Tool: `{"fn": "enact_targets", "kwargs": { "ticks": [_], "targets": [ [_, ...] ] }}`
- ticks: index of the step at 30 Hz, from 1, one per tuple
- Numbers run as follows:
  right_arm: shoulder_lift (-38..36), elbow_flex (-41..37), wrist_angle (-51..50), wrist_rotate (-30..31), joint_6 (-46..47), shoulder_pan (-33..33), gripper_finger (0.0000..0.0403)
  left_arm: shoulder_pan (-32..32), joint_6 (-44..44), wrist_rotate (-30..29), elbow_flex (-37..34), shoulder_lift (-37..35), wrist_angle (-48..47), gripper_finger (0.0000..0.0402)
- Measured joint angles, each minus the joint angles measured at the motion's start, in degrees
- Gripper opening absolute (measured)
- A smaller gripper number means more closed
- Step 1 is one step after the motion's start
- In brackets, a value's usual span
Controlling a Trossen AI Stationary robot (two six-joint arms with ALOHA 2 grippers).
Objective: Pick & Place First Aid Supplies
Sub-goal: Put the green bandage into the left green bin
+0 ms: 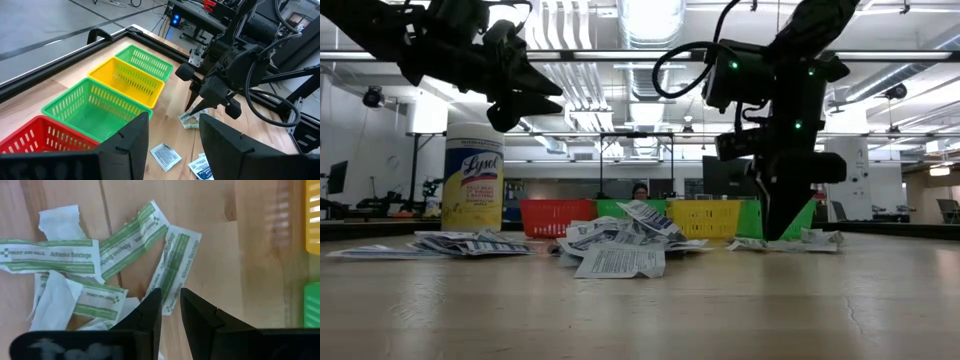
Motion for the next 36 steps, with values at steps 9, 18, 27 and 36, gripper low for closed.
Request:
{"fn": "enact_targets", "kwargs": {
  "ticks": [9, 18, 27, 36],
  "targets": [
    [0.1, -2.1, 3.8, 0.1, 2.9, 0.0, 0.0068, 0.0, 0.0, -0.2, 0.0, 0.0, 0.0, 0.0168],
    [0.1, -3.6, 4.1, 2.6, 7.4, 0.1, 0.0036, 0.0, 0.0, -0.5, 0.0, 0.0, 0.1, 0.0168],
    [-0.3, -3.8, 3.7, 7.9, 8.6, 0.0, 0.0008, 0.0, -0.2, -0.5, 0.0, 0.0, 1.1, 0.0168],
    [-8.2, 0.3, 4.5, 6.9, 3.8, 0.0, 0.0008, 0.0, -4.0, 0.2, 0.0, 0.0, 1.7, 0.0168]
  ]
}}
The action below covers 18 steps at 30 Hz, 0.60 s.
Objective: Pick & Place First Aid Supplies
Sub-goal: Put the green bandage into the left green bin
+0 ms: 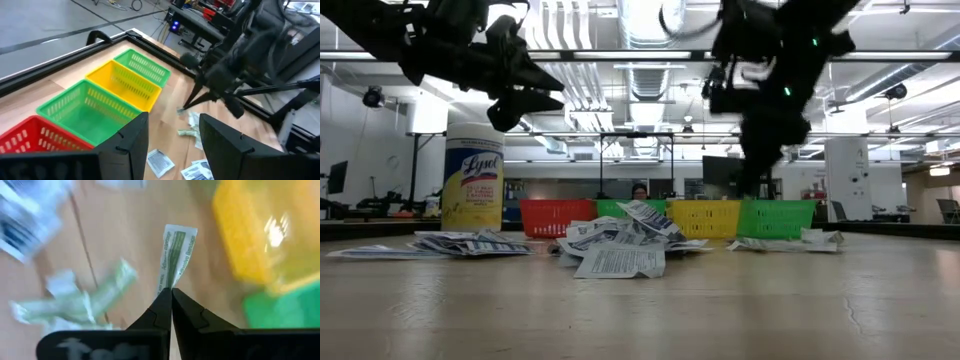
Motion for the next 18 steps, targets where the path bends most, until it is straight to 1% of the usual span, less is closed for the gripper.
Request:
{"fn": "enact_targets", "kwargs": {
  "ticks": [2, 5, 8, 13, 18],
  "targets": [
    [-2.0, 1.7, 1.1, 0.3, -2.4, 0.0, 0.0008, 0.0, 0.0, 1.6, 0.0, 0.0, 0.5, 0.0168],
    [-4.4, 5.3, 2.9, 2.5, -7.0, -0.2, 0.0008, -0.1, -0.1, 5.3, 0.0, 0.6, 2.2, 0.0168],
    [-4.7, 9.2, 3.1, 5.4, -12.0, -0.5, 0.0008, -1.1, -0.1, 6.1, 0.0, 1.9, 6.0, 0.0168],
    [-2.3, 16.6, 3.7, 9.8, -18.4, -1.4, 0.0008, -3.5, 0.2, 6.1, 1.1, 5.1, 12.1, 0.0168],
    [1.4, 22.4, 3.8, 10.1, -21.0, -3.0, 0.0008, -4.9, 2.1, 5.9, 4.1, 8.4, 12.4, 0.0168]
  ]
}}
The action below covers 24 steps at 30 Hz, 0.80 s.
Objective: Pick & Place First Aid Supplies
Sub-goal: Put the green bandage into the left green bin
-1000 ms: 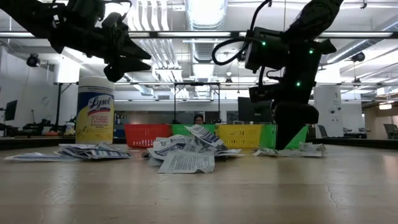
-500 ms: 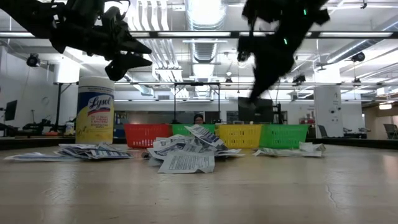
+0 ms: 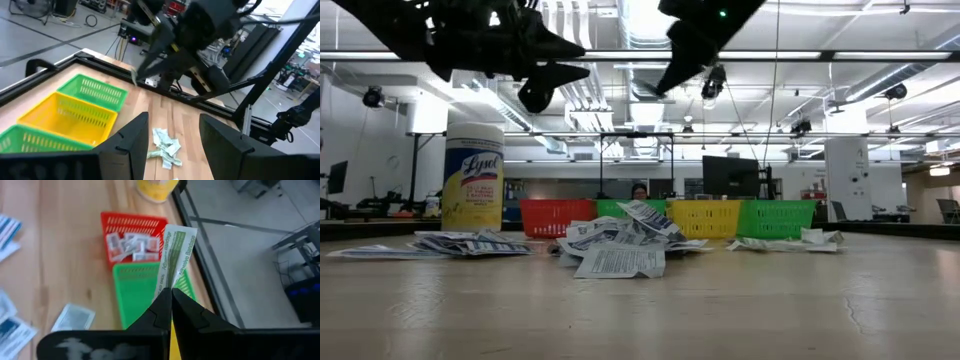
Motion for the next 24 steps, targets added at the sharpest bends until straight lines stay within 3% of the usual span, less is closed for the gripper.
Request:
{"fn": "enact_targets", "kwargs": {
  "ticks": [11, 24],
  "targets": [
    [4.9, 7.7, 0.0, 1.2, -1.8, -0.5, 0.0008, 0.0, 0.7, -0.3, 5.5, 7.3, 0.1, 0.0168],
    [5.1, 8.8, -0.2, 3.9, -1.9, 0.6, 0.0008, 0.1, 0.4, -1.8, 8.4, 14.3, 3.6, 0.0168]
  ]
}}
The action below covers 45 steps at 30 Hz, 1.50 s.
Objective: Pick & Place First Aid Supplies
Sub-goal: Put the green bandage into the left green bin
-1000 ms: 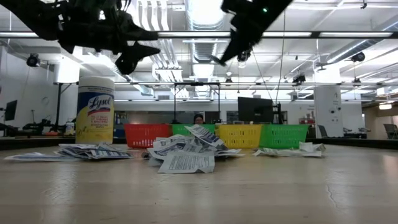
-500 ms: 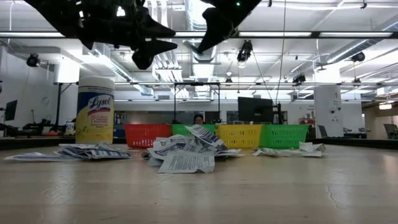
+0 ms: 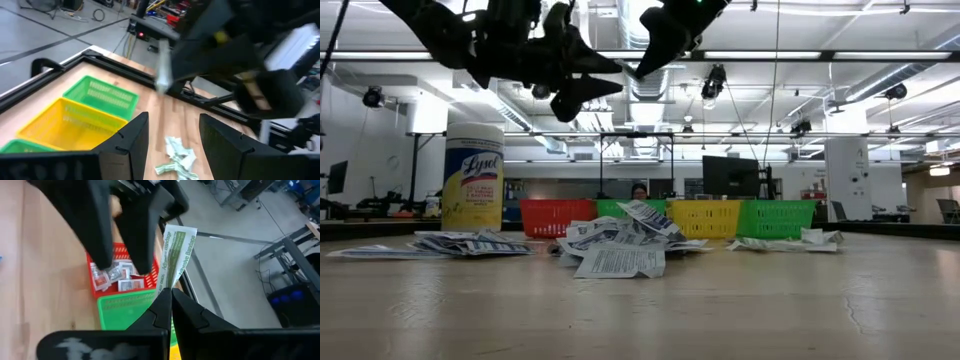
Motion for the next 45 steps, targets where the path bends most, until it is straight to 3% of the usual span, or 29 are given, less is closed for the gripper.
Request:
{"fn": "enact_targets", "kwargs": {
  "ticks": [24, 29, 35, 45],
  "targets": [
    [0.0, -0.1, -0.7, -0.1, 0.4, 1.3, 0.0008, 0.2, -2.3, -5.2, 2.2, 1.0, 1.5, 0.0163],
    [0.0, -0.1, -0.5, -0.1, 0.5, 1.5, 0.0008, 0.2, -2.4, -5.1, 3.0, 1.0, 1.4, 0.0122],
    [0.0, -0.1, -0.3, -0.1, 0.6, 1.5, 0.0008, 0.2, -1.9, -3.3, 4.0, 1.0, 1.5, 0.0017],
    [0.0, -0.1, -0.2, -0.1, 1.2, 1.5, 0.0008, 0.2, -1.5, -2.4, 4.1, 1.0, 1.4, 0.0]
  ]
}}
